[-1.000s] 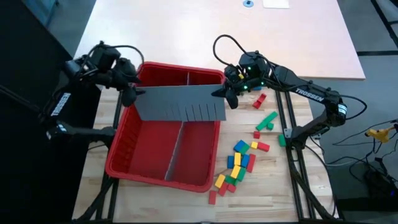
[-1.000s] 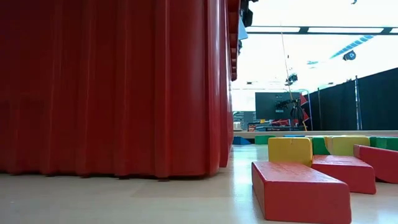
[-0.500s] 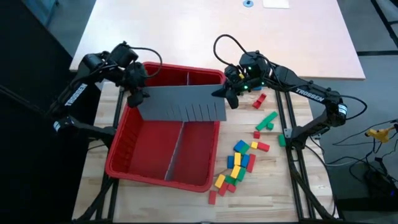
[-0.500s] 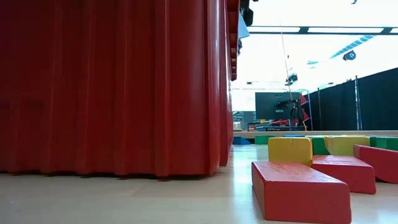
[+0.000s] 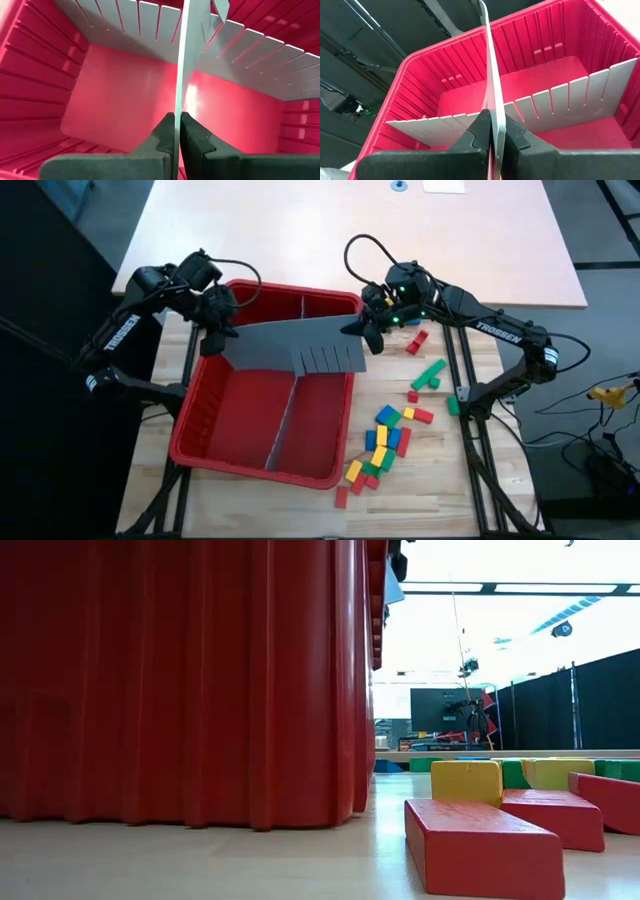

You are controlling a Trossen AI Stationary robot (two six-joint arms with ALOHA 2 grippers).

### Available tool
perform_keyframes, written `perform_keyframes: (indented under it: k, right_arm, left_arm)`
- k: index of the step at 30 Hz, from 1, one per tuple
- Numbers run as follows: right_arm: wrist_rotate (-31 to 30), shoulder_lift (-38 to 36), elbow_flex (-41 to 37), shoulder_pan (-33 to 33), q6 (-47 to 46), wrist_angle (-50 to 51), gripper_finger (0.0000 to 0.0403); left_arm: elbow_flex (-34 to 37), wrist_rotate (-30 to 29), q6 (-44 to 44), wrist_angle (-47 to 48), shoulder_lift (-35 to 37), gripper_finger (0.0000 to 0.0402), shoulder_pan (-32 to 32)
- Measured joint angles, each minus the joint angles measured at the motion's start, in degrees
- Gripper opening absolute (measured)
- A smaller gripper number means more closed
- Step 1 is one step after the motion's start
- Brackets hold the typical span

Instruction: Sort blocks

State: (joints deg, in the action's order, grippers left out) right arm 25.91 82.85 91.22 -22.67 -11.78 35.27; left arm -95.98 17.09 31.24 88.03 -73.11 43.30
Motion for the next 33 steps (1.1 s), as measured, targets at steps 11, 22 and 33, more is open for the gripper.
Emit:
perform_keyframes:
  k: [11, 22, 33]
  right_arm:
    - [-0.66, -0.03, 2.31, -1.09, -1.1, -1.67, 0.003]
    - [-4.98, -0.26, 7.64, -2.5, 5.0, -2.6, 0.0128]
    - [-5.2, -0.24, 7.8, -2.49, 8.03, -5.19, 0.012]
  left_arm:
    - [-0.02, -6.49, -0.05, -0.84, 2.21, 0.0, -0.01]
    - [-7.14, -9.69, -0.24, -1.45, 2.78, 0.0001, 0.09]
    - [-10.23, -8.91, -0.19, 0.59, 2.67, 0.0001, 0.01]
